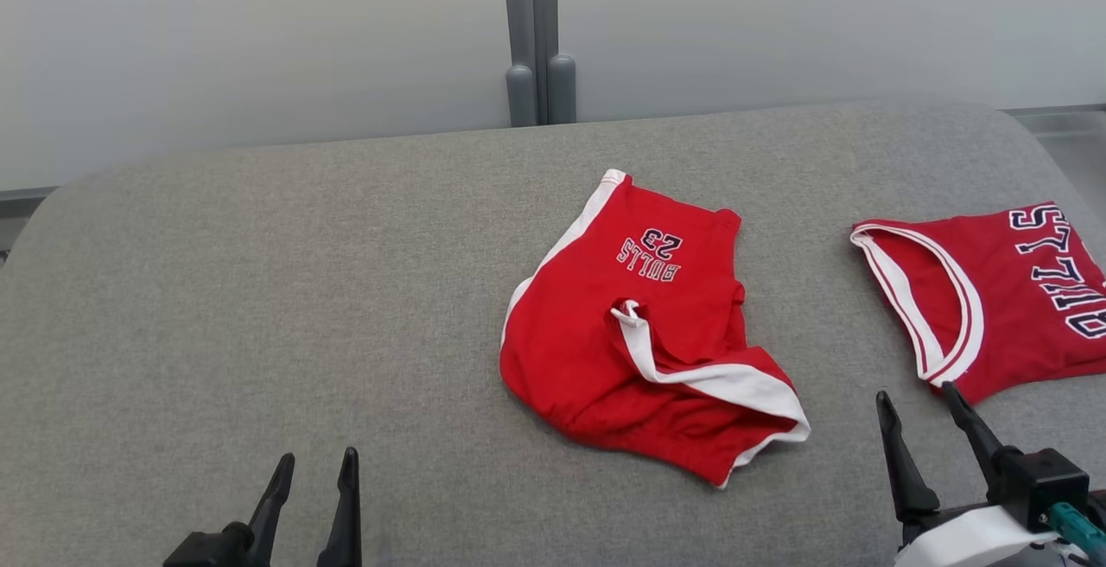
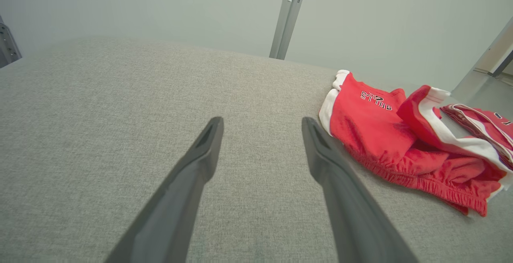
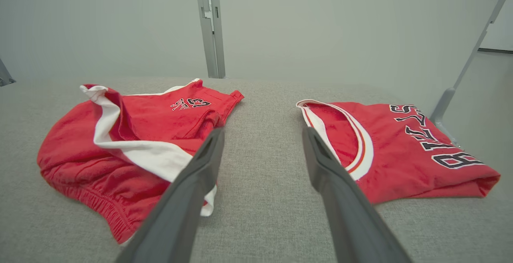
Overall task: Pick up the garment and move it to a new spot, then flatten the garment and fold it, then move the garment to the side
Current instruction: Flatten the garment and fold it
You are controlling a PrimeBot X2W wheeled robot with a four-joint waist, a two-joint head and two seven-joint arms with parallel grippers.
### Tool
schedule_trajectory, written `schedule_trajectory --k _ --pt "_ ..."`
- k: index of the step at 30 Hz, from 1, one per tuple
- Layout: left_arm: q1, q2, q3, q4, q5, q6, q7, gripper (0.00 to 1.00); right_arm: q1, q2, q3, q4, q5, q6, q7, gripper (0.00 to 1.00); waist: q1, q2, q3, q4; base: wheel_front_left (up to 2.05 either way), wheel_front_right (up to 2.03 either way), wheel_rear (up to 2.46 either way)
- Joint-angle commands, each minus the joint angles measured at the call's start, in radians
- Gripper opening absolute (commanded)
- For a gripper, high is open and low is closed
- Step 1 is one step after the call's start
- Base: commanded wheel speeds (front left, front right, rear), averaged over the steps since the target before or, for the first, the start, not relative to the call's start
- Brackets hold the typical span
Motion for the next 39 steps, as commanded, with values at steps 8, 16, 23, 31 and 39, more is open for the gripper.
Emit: schedule_trajectory --k 8,16,23,31,39 --pt "0.024 -0.040 0.059 0.021 0.052 -0.037 -0.003 1.00 0.041 0.044 -0.027 -0.008 -0.025 -0.001 -0.003 1.00 0.0000 0.0000 -0.006 0.003 0.00 0.00 0.00" --pt "0.013 -0.059 0.074 0.030 0.073 -0.049 -0.003 1.00 0.030 0.041 -0.018 -0.015 -0.029 -0.001 -0.003 1.00 0.0000 0.0000 0.000 -0.010 0.00 0.00 0.00" --pt "-0.009 -0.069 0.074 0.032 0.073 -0.050 -0.003 1.00 0.017 0.035 -0.016 -0.023 -0.031 -0.001 -0.003 1.00 0.0000 0.0000 0.011 -0.023 0.00 0.00 0.00" --pt "-0.140 -0.075 -0.083 0.112 0.000 -0.050 0.000 1.00 -0.025 0.042 0.012 -0.044 -0.033 -0.001 -0.003 1.00 0.0000 0.0000 0.064 -0.077 0.00 0.00 0.00" --pt "-0.335 -0.082 -0.179 0.307 -0.148 -0.050 0.140 1.00 -0.073 0.060 0.022 -0.071 -0.038 -0.001 -0.003 1.00 0.0000 0.0000 0.140 -0.178 0.00 0.00 0.00"
